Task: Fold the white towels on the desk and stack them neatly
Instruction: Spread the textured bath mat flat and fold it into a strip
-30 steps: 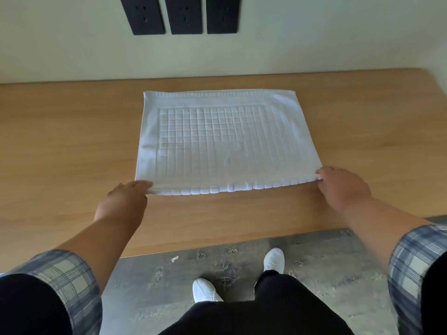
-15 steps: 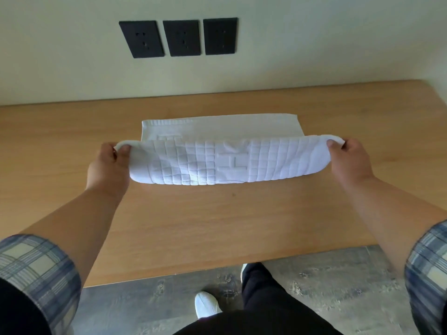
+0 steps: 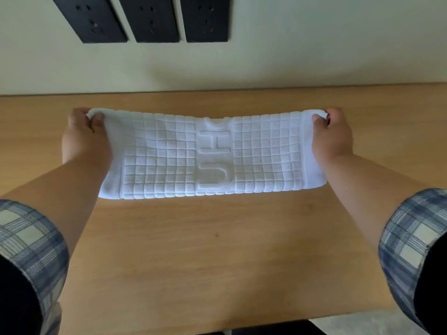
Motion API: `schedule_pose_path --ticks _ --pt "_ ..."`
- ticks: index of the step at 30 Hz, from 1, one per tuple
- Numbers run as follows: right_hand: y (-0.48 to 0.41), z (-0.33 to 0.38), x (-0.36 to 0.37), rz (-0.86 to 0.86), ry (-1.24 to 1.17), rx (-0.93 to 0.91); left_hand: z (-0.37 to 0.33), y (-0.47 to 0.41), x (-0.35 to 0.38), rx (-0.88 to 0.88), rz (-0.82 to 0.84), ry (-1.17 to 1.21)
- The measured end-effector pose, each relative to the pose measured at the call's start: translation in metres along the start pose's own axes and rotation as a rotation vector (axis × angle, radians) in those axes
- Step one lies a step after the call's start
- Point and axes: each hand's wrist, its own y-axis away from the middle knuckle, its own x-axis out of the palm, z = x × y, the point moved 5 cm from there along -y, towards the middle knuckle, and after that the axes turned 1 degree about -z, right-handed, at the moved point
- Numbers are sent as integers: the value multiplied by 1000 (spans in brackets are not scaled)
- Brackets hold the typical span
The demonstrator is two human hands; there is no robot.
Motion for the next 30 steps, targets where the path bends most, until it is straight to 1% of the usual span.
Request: schedule_pose_path --ticks 3,9,13,16,19,20,21,23,24,25,26,28,29,30 --pt "-19 -5 12 18 69 17 0 -15 14 0 19 -95" --pt "-33 -24 26 44 128 138 9 -20 33 -29 52 -247" --pt "-33 -26 28 24 143 135 14 -23 39 -35 57 -311" --pt "-32 -26 29 13 146 124 16 -27 42 -80 66 -318" --pt "-29 -23 27 -21 110 125 14 -25 41 -133 64 -246" --pt "-29 -20 26 -48 127 100 11 -22 41 -123 54 -240" --pt "-29 -15 24 -73 165 58 7 -18 40 -67 37 -272" --pt "-22 -2 23 -106 204 -60 -7 -5 42 166 9 -421" --pt "-15 8 25 -104 206 -143 -17 5 46 298 23 -479" --pt "-5 18 29 -81 219 -243 -26 14 52 410 77 -520" --pt "6 28 36 -25 257 -347 -33 23 60 501 161 -543" --pt "29 36 58 181 417 -511 -36 42 79 630 365 -572" --pt "38 34 68 293 525 -551 -33 49 86 666 440 -603" --pt "43 28 75 379 626 -563 -26 52 89 676 478 -642"
